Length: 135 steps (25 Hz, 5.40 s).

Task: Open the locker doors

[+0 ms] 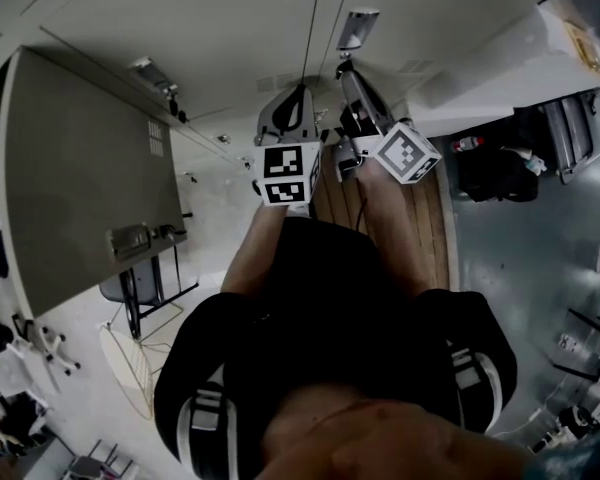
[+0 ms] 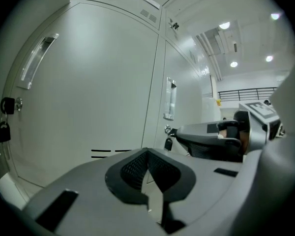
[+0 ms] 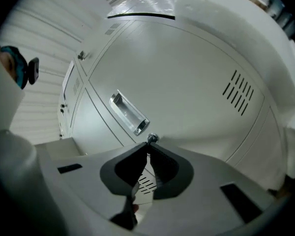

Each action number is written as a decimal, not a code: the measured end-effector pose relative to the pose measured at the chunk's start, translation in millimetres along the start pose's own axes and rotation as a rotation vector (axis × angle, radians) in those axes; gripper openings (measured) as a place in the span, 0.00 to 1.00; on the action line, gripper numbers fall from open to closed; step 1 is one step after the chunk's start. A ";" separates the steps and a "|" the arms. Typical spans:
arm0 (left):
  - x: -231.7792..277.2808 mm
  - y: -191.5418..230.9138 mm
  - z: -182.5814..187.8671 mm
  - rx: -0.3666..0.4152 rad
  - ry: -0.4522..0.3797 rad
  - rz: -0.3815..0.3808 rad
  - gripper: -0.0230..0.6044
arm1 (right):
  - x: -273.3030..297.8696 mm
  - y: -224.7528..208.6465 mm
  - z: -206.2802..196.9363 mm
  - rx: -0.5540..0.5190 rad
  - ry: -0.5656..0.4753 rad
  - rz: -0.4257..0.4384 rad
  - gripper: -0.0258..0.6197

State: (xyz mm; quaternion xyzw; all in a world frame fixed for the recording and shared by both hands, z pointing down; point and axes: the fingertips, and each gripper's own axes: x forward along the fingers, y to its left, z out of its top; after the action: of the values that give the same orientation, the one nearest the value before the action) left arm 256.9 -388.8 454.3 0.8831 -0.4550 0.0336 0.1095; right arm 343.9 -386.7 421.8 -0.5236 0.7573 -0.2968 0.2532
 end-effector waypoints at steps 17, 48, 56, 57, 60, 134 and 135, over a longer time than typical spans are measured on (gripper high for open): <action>2.8 -6.8 0.6 -0.009 -0.004 -0.020 0.05 | -2.8 -14.4 -2.7 0.639 -0.119 0.144 0.09; 7.5 -9.2 34.2 0.040 -0.074 -0.028 0.05 | 15.2 67.5 41.7 -0.664 -0.019 0.098 0.17; 10.9 -5.4 34.1 0.040 -0.082 -0.020 0.05 | 27.5 66.7 33.7 -0.832 0.046 0.042 0.22; 11.2 -4.2 34.8 0.040 -0.083 -0.018 0.05 | 28.6 67.5 33.3 -0.836 0.049 0.045 0.22; 12.0 -2.8 36.2 0.037 -0.085 -0.013 0.05 | 31.5 70.0 31.1 -0.849 0.061 0.052 0.22; -107.0 -331.3 45.4 0.054 -0.013 0.062 0.05 | -273.3 -5.1 154.0 -0.749 0.209 -0.031 0.26; -106.2 -332.5 45.1 0.052 -0.011 0.060 0.05 | -276.0 -8.1 157.1 -0.746 0.206 -0.043 0.25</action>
State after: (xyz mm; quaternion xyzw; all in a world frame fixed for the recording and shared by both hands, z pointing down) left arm 462.8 -127.5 339.4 0.8719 -0.4807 0.0437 0.0831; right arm 547.4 -157.5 338.4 -0.5631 0.8235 -0.0573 -0.0381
